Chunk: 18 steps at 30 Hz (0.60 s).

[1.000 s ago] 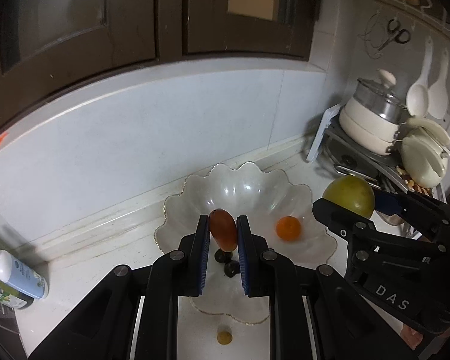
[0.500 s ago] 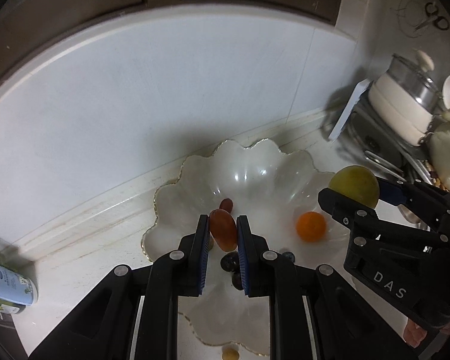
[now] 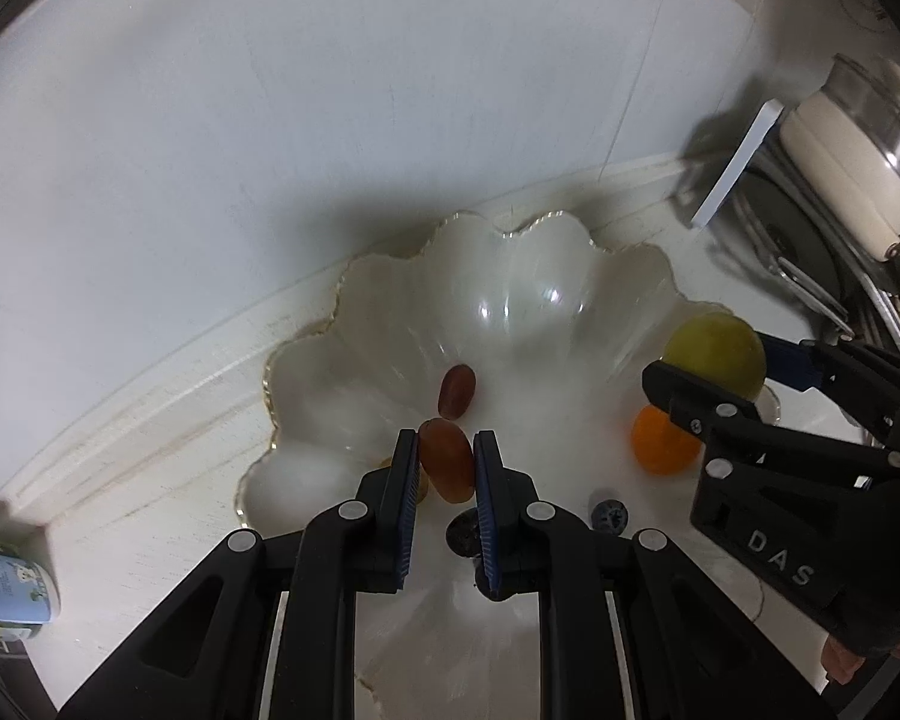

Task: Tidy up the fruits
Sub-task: 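Open the left tool to drop the date while the right releases the yellow-green fruit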

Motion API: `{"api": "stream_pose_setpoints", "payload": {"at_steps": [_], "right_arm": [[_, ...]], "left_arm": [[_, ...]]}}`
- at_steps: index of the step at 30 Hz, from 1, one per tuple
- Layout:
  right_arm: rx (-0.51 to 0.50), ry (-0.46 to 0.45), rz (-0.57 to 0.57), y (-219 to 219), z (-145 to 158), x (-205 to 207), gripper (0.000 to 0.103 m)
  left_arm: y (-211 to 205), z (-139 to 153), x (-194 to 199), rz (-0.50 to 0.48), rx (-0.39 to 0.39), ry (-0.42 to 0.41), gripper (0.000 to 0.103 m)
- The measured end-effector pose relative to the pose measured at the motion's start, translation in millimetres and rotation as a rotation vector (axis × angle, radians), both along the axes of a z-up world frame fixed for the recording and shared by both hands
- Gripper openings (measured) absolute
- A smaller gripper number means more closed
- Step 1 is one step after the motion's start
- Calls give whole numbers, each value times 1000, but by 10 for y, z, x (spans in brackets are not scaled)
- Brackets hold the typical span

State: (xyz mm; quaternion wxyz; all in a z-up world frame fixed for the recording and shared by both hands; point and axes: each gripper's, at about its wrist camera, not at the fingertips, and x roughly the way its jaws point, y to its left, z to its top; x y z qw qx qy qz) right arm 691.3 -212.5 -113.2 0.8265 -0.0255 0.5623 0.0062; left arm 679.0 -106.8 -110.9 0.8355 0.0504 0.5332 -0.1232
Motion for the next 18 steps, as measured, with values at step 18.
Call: {"api": "stream_pose_setpoints", "payload": {"at_steps": [18], "right_arm": [[-22,23,-16,-53,-101,96,61]], "left_arm": [[29,-112,101,10,14,30,37]]}}
